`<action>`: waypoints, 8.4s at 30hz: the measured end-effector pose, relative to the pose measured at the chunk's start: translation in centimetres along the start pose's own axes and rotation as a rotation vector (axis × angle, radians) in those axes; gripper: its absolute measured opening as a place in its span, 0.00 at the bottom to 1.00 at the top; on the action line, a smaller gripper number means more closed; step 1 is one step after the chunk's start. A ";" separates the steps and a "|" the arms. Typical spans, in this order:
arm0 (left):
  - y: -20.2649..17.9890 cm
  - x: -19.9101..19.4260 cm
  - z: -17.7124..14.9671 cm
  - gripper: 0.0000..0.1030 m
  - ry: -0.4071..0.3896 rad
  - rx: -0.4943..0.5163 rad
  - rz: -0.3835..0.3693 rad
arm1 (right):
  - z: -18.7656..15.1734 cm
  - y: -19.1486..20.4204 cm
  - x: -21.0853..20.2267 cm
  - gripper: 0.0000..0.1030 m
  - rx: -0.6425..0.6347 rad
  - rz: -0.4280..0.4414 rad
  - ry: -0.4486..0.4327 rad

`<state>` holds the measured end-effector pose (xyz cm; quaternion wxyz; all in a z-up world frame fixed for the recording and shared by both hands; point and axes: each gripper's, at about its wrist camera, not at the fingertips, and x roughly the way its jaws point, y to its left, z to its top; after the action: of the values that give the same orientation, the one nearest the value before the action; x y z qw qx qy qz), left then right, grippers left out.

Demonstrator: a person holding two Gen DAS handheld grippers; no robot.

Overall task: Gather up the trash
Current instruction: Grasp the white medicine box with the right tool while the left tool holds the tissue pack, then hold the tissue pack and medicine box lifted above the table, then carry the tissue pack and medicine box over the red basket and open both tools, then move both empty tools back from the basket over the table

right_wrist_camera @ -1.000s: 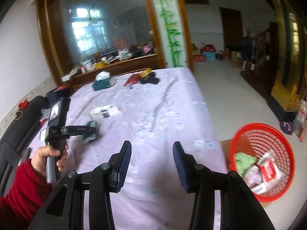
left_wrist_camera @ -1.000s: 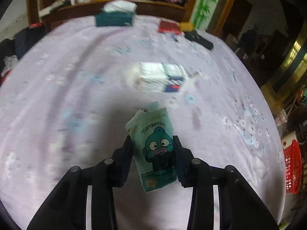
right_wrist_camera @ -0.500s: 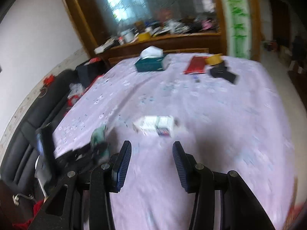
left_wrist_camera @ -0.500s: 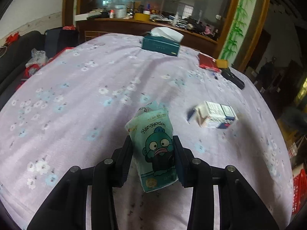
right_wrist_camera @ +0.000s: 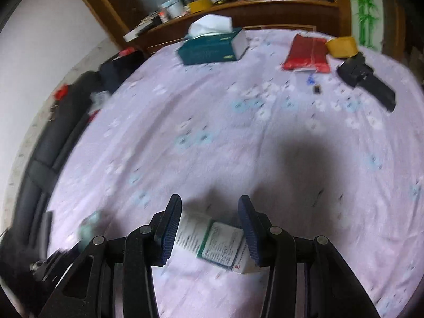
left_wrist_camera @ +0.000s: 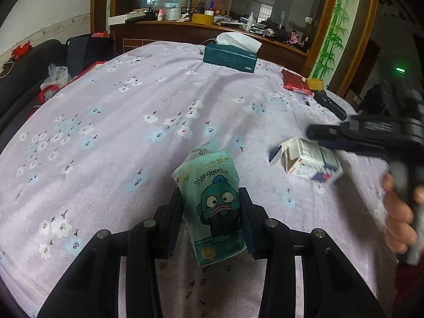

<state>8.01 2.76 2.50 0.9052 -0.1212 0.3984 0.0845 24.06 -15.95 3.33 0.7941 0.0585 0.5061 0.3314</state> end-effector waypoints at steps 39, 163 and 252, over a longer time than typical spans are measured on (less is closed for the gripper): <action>-1.2 -0.1 -0.6 0.38 0.014 0.046 -0.072 | -7.6 5.2 -2.2 0.37 -0.185 -0.363 -0.052; -33.9 -16.2 -13.6 0.39 0.012 0.704 -0.584 | -37.8 -8.0 -37.8 0.38 0.485 -0.718 -0.651; -37.1 -16.0 -16.9 0.83 -0.079 0.750 -0.562 | -40.7 -7.7 -39.4 0.92 0.557 -1.053 -0.605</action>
<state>-5.28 -38.44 8.92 0.8888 0.1143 0.3182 -0.3093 -17.20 -54.89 10.60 0.9120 0.0969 0.2888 -0.2746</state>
